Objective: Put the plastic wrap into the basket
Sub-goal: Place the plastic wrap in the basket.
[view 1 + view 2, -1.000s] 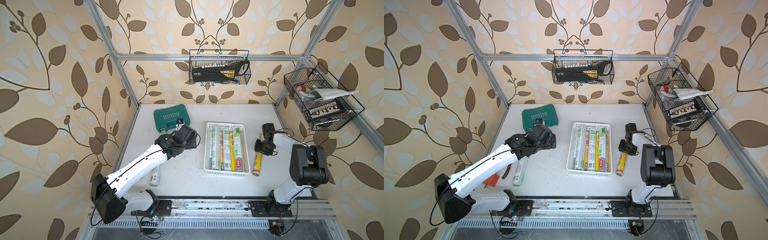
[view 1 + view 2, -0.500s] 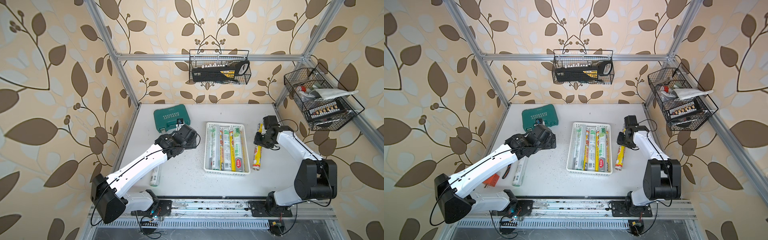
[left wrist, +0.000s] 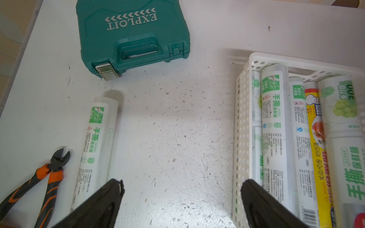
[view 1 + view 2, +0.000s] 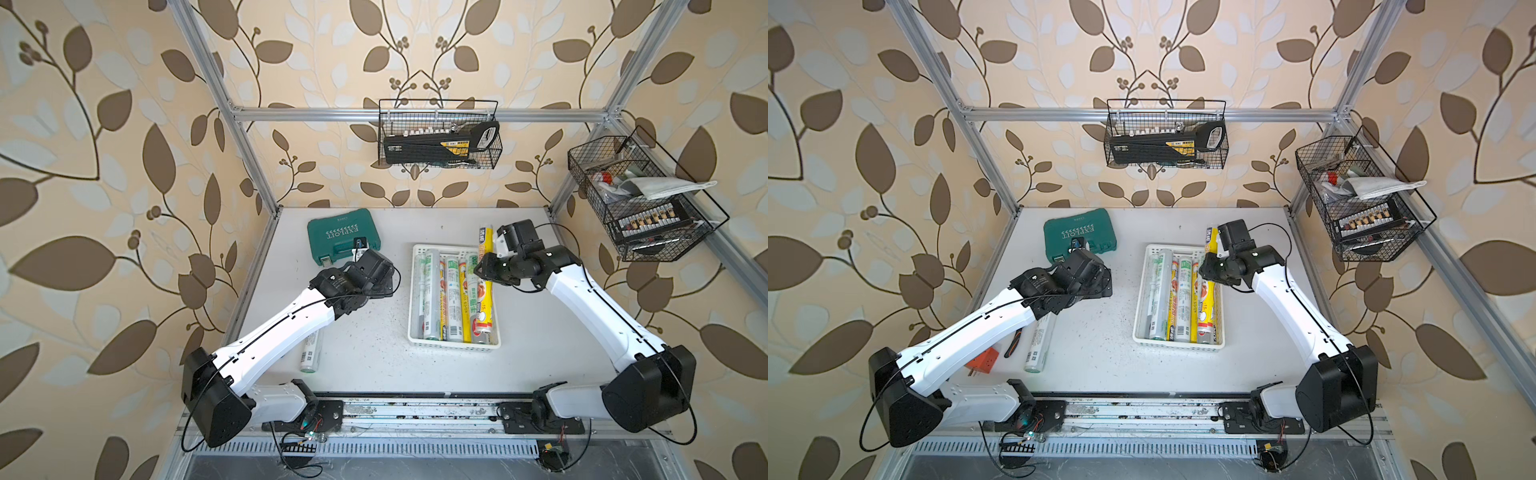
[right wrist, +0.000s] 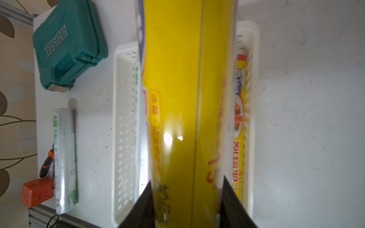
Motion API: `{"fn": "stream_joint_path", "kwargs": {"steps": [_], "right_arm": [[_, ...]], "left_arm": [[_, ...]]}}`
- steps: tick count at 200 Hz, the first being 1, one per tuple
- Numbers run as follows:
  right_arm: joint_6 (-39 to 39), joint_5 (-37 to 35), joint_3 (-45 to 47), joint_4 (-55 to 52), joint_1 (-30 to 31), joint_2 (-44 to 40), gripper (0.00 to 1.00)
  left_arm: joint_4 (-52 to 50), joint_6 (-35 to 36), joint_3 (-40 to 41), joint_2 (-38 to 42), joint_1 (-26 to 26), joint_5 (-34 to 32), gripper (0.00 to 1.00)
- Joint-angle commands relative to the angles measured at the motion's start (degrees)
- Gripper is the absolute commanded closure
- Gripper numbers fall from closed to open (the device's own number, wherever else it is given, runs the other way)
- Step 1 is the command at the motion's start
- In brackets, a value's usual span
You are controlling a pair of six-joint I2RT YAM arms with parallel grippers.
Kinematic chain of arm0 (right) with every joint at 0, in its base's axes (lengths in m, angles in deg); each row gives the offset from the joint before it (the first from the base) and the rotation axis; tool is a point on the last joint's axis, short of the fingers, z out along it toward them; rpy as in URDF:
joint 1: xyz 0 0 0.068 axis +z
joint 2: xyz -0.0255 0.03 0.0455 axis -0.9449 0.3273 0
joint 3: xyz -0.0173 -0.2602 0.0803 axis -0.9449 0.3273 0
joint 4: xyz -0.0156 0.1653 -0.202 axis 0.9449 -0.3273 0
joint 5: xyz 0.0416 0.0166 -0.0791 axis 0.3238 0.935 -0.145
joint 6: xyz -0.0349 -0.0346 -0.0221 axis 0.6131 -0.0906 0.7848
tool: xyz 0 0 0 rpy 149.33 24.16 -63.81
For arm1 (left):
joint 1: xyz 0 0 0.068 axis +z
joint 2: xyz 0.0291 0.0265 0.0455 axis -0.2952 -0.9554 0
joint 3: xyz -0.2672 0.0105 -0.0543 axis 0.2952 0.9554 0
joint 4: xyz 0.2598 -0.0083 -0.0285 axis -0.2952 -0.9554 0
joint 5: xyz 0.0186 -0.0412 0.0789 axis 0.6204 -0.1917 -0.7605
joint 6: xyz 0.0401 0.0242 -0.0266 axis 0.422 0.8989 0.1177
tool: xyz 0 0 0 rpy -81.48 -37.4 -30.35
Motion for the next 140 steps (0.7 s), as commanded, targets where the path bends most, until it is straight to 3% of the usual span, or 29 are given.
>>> {"fn": "stream_joint_path", "kwargs": {"steps": [1, 46, 140], "right_arm": [[-4.1, -2.2, -2.3, 1.0, 4.3, 1.6, 0.64], [-9.5, -10.8, -1.6, 2.1, 11.4, 5.8, 0.63], [-6.2, -17.4, -5.2, -1.5, 11.8, 15.5, 0.61]], "left_arm": [[-0.5, -0.4, 0.0, 1.4, 0.6, 0.2, 0.01], [-0.6, -0.3, 0.0, 1.7, 0.6, 0.0, 0.01], [0.1, 0.1, 0.8, 2.0, 0.6, 0.0, 0.01]]}}
